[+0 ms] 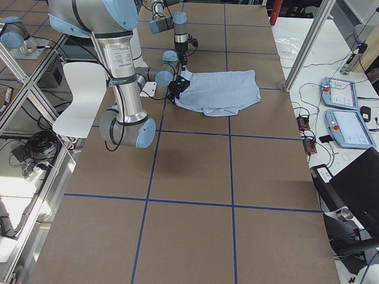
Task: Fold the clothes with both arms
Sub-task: 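Grasp the near edge corners of the shirt with both grippers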
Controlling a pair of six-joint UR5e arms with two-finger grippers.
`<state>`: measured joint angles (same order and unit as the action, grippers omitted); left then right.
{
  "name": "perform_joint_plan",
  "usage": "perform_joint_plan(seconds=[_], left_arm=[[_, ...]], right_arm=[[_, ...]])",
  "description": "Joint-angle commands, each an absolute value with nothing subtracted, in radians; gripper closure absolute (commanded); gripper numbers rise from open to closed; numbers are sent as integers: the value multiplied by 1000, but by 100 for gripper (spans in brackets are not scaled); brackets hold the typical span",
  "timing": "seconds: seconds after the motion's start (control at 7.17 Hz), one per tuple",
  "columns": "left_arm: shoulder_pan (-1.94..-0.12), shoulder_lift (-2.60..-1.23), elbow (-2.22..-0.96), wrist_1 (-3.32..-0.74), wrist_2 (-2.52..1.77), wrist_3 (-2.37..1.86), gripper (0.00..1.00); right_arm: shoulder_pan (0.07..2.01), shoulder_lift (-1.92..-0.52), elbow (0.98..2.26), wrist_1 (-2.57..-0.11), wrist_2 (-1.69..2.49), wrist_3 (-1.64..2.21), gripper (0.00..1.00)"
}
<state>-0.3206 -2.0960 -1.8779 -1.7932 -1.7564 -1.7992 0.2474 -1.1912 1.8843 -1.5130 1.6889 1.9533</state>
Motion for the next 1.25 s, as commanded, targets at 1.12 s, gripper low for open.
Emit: perform_joint_plan(seconds=[1.12], left_arm=[[-322,-2086,-2059,-1593,-1816,-1796,100]], right_arm=[[276,-1187,2090,-1514,1745,1947,100]])
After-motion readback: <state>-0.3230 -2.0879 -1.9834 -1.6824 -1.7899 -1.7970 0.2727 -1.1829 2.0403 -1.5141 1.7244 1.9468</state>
